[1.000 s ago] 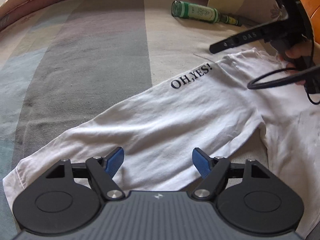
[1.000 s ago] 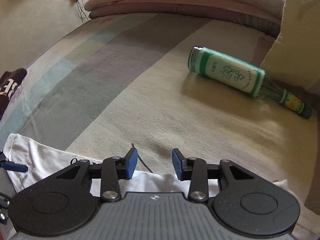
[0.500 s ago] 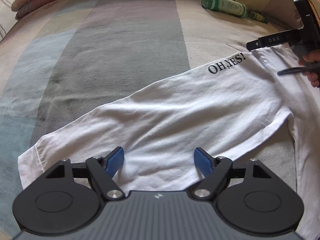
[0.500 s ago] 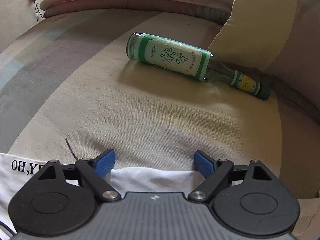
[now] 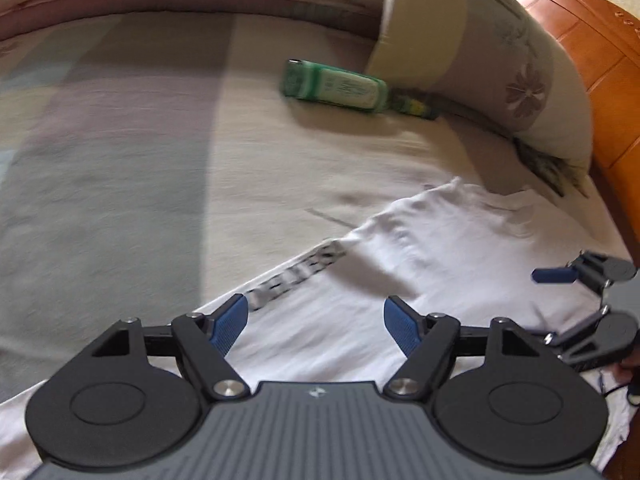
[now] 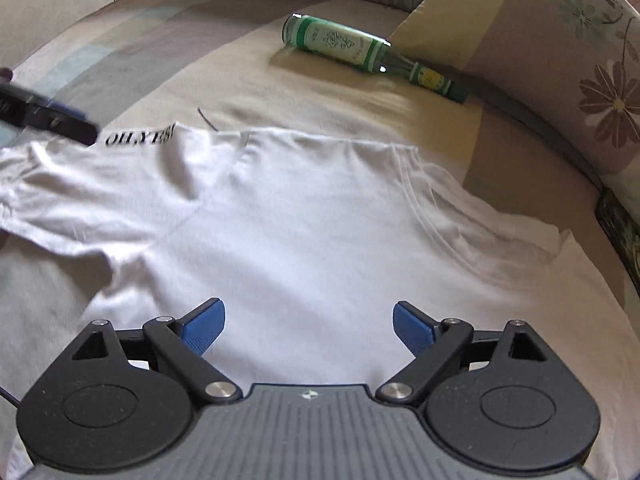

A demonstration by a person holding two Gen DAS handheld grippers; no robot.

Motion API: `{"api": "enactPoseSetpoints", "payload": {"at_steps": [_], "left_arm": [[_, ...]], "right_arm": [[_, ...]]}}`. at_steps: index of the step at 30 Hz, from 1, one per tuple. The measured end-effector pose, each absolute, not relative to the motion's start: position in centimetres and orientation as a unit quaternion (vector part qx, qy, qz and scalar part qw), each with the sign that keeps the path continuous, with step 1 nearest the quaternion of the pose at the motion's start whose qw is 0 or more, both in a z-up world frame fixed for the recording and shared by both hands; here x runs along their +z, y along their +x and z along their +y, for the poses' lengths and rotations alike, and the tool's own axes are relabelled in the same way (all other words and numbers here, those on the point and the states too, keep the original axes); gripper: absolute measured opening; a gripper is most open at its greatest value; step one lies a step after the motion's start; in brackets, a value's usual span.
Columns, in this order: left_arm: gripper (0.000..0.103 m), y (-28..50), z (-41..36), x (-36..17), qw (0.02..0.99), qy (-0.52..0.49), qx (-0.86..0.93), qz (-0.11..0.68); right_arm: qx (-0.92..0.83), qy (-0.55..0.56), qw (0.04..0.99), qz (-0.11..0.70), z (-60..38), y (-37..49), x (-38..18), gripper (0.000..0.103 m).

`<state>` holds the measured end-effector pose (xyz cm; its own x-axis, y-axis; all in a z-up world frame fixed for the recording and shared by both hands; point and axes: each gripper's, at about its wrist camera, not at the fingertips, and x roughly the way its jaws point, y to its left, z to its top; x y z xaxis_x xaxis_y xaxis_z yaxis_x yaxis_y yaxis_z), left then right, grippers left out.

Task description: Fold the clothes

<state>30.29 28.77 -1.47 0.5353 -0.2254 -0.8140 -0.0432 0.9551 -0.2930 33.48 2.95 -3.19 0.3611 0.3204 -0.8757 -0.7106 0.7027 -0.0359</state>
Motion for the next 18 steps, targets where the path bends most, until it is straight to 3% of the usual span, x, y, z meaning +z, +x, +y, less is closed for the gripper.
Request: {"api": "enactPoseSetpoints", "payload": {"at_steps": [6, 11, 18], "left_arm": [[0.076, 35.2, 22.3, -3.3, 0.835, -0.133, -0.163, 0.509], [0.076, 36.5, 24.3, -5.8, 0.835, -0.151, -0.107, 0.518], [0.074, 37.4, 25.0, -3.9, 0.857, -0.12, -0.048, 0.499]], "right_arm": [[0.313, -0.196, 0.811, 0.453, 1.5, 32.0, -3.4, 0.095], [0.289, -0.163, 0.828, 0.451, 0.3, 32.4, -3.3, 0.099], [0.278, -0.162, 0.825, 0.464, -2.2, 31.1, -3.6, 0.101]]}}
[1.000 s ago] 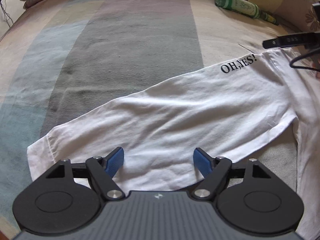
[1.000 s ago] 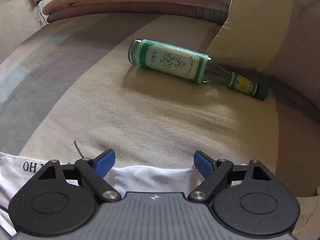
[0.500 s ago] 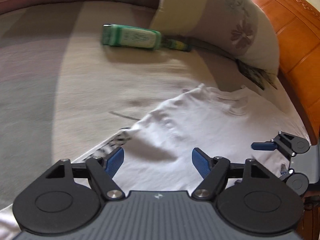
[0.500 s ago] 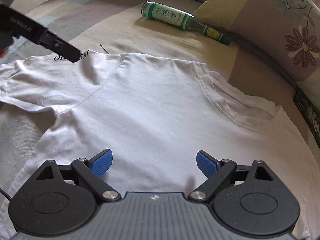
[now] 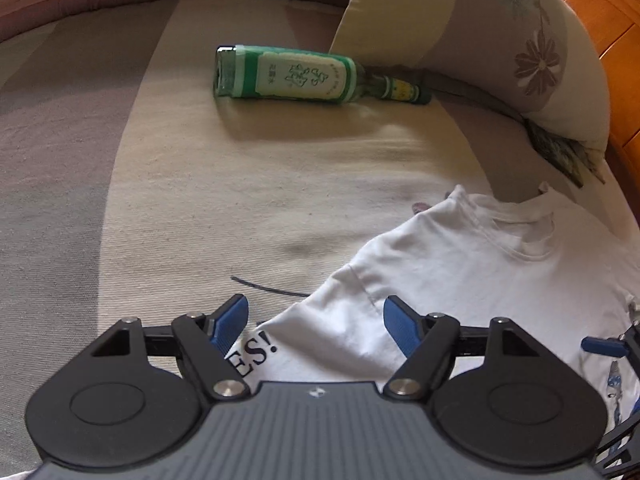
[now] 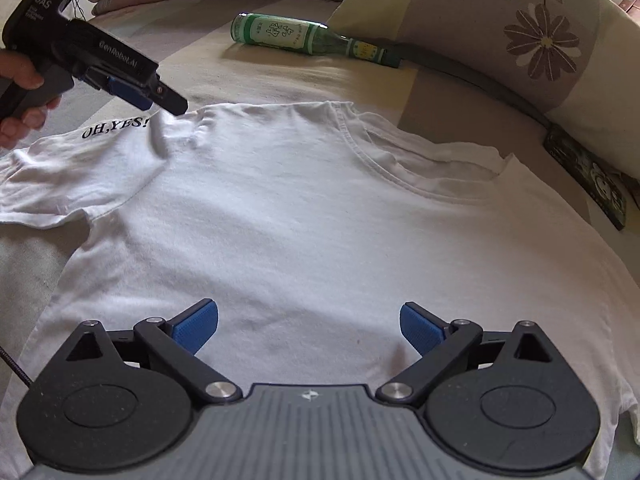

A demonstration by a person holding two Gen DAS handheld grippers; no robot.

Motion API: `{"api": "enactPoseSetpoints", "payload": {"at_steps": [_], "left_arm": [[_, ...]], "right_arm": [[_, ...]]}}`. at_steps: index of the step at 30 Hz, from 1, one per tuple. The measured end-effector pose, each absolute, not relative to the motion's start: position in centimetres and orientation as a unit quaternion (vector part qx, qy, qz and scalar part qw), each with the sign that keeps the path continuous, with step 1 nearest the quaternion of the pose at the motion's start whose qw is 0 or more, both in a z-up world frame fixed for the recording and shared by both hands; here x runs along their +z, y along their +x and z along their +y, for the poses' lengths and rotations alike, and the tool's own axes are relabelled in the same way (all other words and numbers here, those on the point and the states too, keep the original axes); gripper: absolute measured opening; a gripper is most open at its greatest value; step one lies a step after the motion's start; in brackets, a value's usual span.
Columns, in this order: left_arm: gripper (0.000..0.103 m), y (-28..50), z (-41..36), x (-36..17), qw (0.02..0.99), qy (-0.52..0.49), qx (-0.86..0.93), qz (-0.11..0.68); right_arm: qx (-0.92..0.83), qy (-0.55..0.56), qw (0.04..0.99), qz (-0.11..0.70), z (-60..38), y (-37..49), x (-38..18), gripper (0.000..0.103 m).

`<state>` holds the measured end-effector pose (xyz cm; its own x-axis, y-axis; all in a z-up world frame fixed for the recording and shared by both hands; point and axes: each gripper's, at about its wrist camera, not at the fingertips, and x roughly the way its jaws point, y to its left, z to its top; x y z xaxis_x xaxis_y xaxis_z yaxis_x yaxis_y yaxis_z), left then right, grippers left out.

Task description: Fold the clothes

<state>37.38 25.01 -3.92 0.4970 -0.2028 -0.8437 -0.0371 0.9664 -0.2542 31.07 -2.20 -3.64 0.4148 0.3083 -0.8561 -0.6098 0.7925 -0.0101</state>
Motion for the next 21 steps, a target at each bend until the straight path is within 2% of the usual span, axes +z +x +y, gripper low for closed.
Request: {"api": "enactPoseSetpoints", "payload": {"at_steps": [6, 9, 10, 12, 17, 21], "left_arm": [[0.077, 36.3, 21.0, -3.8, 0.85, -0.11, -0.109, 0.503], [0.075, 36.8, 21.3, -5.4, 0.849, -0.089, -0.066, 0.517], [0.072, 37.0, 22.0, -5.5, 0.852, -0.085, -0.045, 0.515], [0.073, 36.9, 22.7, -4.8, 0.859, -0.081, -0.017, 0.505], [0.074, 33.7, 20.9, -2.4, 0.874, -0.027, -0.021, 0.484], [0.075, 29.6, 18.3, -3.0, 0.88, 0.03, 0.004, 0.475]], "right_arm": [[0.297, -0.179, 0.809, 0.475, -2.8, 29.8, -4.4, 0.103], [0.305, -0.181, 0.802, 0.481, -2.8, 29.7, -4.8, 0.103], [0.308, -0.186, 0.8, 0.48, -2.8, 29.6, -4.9, 0.103], [0.314, -0.191, 0.799, 0.476, -3.0, 29.5, -5.1, 0.103], [0.325, -0.188, 0.799, 0.469, -3.4, 29.6, -5.3, 0.103], [0.327, -0.193, 0.798, 0.467, -3.3, 29.6, -5.3, 0.103]]}}
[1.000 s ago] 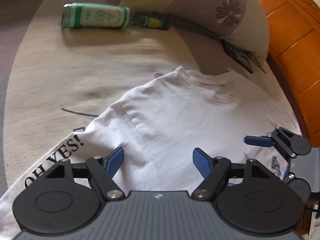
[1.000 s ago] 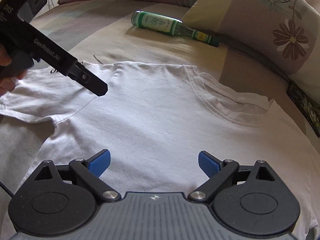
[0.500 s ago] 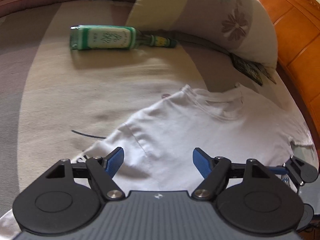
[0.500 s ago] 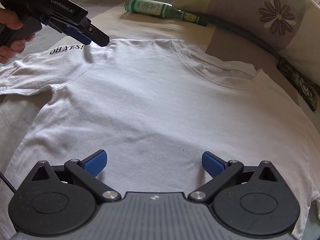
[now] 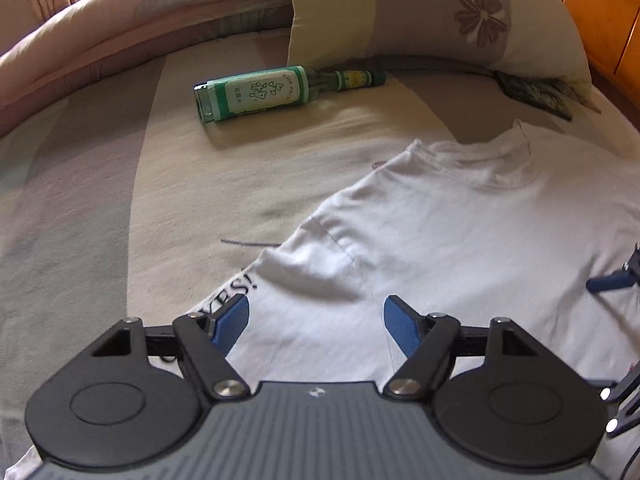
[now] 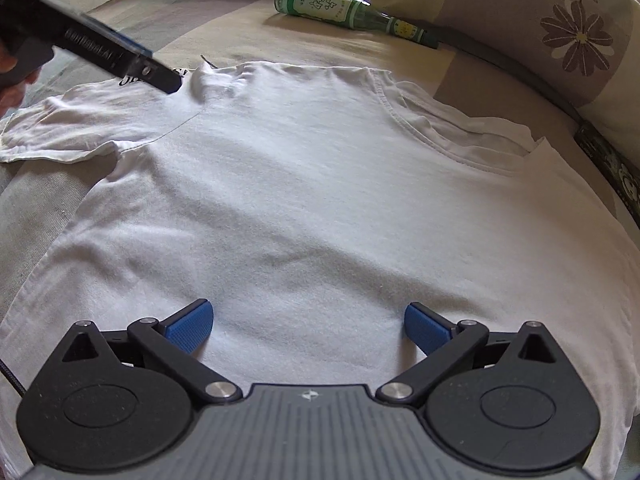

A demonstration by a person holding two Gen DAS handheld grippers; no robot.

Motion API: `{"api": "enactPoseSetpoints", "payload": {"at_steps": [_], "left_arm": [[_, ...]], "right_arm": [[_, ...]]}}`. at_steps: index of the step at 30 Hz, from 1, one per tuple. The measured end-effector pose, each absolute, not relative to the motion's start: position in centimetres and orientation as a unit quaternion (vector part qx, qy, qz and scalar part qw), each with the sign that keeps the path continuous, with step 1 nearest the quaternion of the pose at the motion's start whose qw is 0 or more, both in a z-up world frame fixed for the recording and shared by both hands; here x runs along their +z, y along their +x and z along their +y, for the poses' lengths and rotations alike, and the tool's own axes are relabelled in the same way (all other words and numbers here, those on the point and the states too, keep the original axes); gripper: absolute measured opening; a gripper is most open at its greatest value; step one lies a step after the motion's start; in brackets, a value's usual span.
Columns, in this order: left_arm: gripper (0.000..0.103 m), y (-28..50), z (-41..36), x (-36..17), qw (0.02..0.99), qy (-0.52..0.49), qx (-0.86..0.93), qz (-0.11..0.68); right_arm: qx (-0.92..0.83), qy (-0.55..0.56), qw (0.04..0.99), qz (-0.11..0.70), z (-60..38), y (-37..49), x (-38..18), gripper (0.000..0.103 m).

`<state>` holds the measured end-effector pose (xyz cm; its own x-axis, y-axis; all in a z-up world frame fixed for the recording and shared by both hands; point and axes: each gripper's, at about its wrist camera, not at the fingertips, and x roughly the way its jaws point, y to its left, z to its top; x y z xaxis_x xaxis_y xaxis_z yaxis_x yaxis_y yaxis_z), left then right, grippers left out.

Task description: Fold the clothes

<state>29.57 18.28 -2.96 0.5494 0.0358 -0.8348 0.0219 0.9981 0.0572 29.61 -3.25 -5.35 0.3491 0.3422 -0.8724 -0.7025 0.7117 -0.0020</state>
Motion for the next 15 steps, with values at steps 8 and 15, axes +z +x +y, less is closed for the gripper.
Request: {"api": "enactPoseSetpoints", "payload": {"at_steps": [8, 15], "left_arm": [[0.079, 23.6, 18.6, -6.3, 0.863, -0.019, 0.077, 0.498], [0.079, 21.8, 19.8, -4.2, 0.863, -0.02, 0.103, 0.495]], "right_arm": [[0.345, -0.201, 0.797, 0.454, -3.6, 29.4, -5.5, 0.103], [0.349, -0.207, 0.793, 0.455, -3.5, 29.4, -5.5, 0.103]]}}
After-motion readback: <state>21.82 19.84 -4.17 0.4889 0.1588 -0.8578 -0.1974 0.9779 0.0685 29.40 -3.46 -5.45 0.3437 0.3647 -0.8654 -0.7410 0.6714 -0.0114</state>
